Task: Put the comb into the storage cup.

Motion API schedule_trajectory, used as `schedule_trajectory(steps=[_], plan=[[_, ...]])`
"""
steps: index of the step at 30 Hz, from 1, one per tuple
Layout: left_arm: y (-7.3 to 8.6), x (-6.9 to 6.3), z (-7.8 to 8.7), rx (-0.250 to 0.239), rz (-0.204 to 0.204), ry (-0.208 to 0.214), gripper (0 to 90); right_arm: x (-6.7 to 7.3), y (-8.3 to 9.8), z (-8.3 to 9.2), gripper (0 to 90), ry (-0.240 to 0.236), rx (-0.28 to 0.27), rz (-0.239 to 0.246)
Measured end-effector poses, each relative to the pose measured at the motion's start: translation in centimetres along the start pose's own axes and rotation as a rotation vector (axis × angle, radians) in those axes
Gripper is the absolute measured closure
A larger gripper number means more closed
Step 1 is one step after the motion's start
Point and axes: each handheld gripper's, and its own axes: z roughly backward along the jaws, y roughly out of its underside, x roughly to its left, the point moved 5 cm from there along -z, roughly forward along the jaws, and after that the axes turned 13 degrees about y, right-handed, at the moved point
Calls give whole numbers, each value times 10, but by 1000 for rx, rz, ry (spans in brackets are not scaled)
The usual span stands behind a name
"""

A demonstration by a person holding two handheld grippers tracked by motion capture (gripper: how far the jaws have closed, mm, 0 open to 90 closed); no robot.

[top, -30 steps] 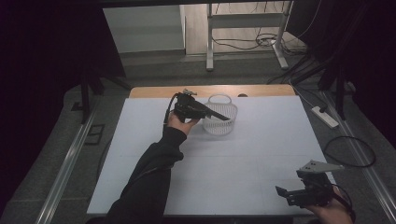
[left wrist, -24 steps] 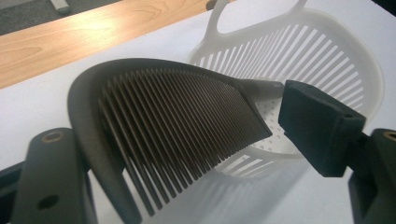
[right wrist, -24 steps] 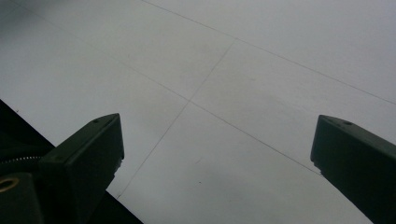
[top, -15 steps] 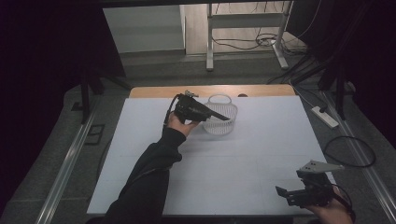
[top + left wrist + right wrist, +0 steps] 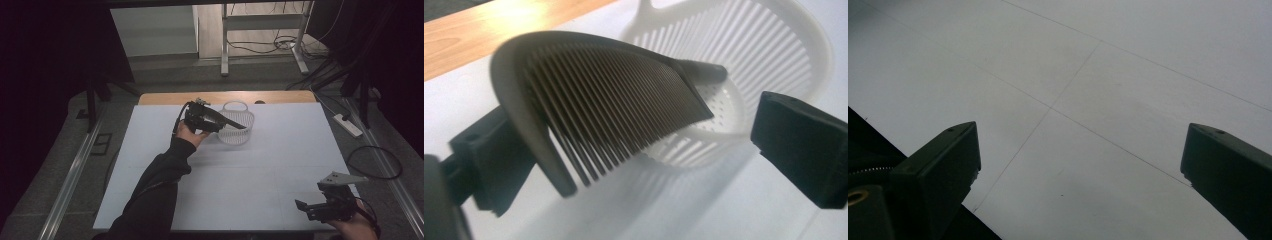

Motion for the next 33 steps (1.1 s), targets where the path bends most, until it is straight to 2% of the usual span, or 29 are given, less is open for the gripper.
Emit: schedule_trajectory(steps=[6, 11, 16, 22, 33], plan=[[4, -2, 3, 21, -14, 7, 0, 0, 0, 0, 30, 0, -2, -4], [7, -3, 6, 36, -52, 3, 0, -1, 0, 0, 26, -3, -3, -12], [11, -4, 9, 49, -73, 8, 0, -2, 0, 0, 16, -5, -5, -17], [17, -5, 14, 65, -90, 16, 0, -2, 0, 1, 11, -5, -5, -18], [28, -7, 29, 56, -94, 40, 0, -3, 0, 1, 1, -2, -6, -34]])
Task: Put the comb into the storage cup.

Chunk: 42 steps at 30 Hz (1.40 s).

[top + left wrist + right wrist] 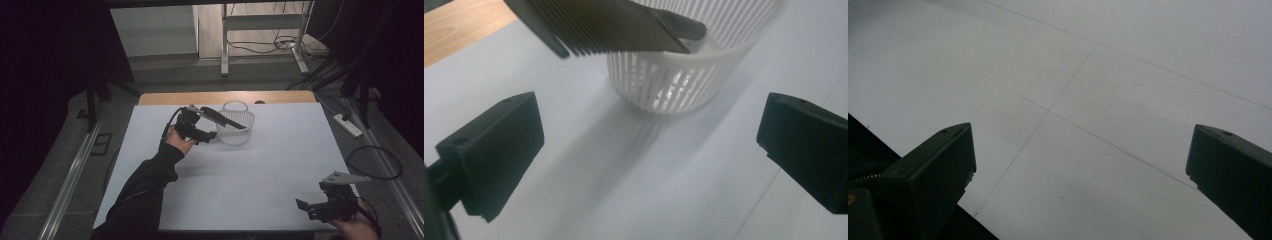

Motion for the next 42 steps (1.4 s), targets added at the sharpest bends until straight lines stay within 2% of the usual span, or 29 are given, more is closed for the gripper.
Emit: schedule_trajectory(steps=[7, 12, 22, 28, 34, 42], plan=[[9, -4, 6, -18, 2, 17, 0, 0, 0, 0, 0, -1, -1, 1], [17, -6, 10, -44, 10, 53, 0, 0, 0, 0, 0, -2, -3, -3], [29, -11, 18, -69, -3, 43, 0, 0, -1, 0, 0, 7, -10, -1], [35, -17, 20, -65, -23, 37, 0, 0, -1, 0, 0, 5, -9, -2], [43, -19, 19, -34, -29, 35, 0, -1, -2, 1, 0, 4, -18, -10], [50, -21, 29, -36, -21, 34, 0, -1, -2, 1, 0, 4, -22, -17]])
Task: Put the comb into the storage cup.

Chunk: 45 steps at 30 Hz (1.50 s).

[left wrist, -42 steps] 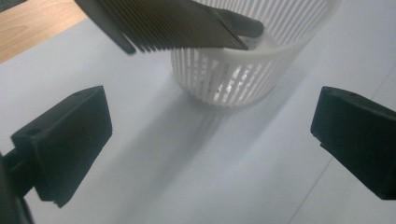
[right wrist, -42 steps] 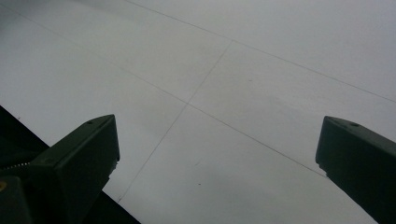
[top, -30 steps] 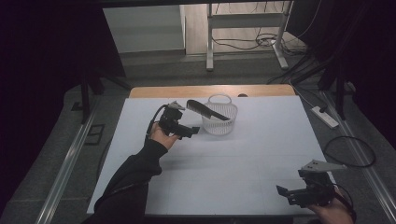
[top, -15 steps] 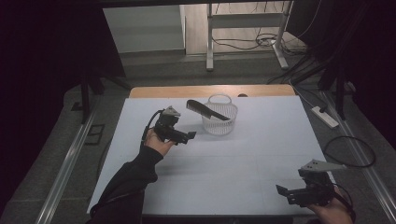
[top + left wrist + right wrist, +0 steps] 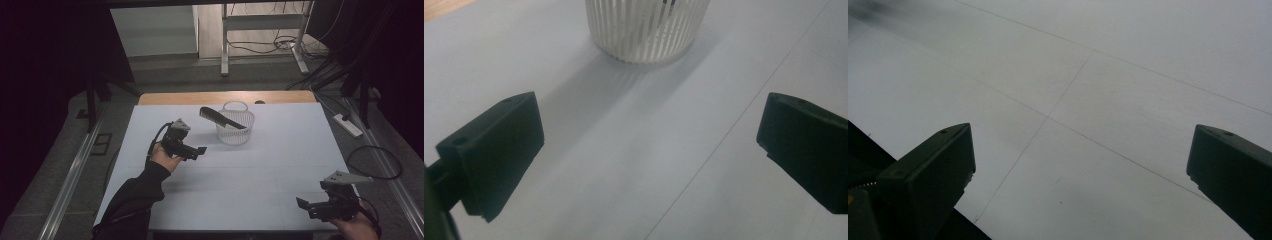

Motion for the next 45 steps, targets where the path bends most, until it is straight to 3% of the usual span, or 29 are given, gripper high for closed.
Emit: schedule_trajectory(steps=[21, 45], plan=[[20, -12, 25, -48, 38, 17, 0, 1, 0, 1, 0, -3, -7, 5], [39, -26, 46, -66, 38, -1, 0, 2, 0, 0, 0, 9, -3, 19]])
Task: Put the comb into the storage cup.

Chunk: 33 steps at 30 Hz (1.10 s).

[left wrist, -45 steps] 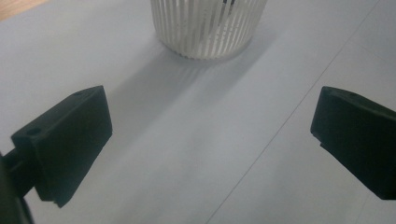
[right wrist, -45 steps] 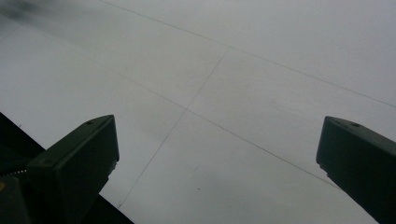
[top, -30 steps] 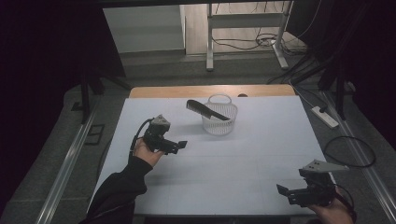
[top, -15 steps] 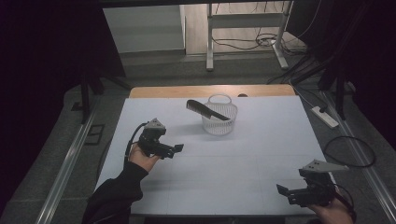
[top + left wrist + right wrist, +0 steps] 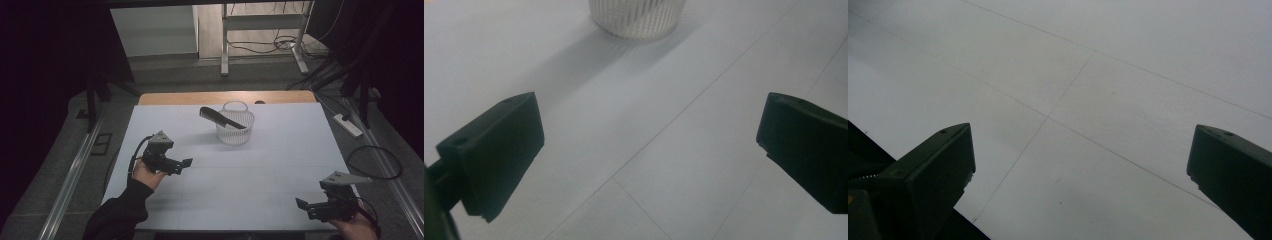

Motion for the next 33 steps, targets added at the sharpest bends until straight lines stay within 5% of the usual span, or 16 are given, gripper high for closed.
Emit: schedule_trajectory(steps=[33], plan=[[13, -10, 24, -54, 22, -6, 0, 1, 0, 0, 0, 6, -1, 9]])
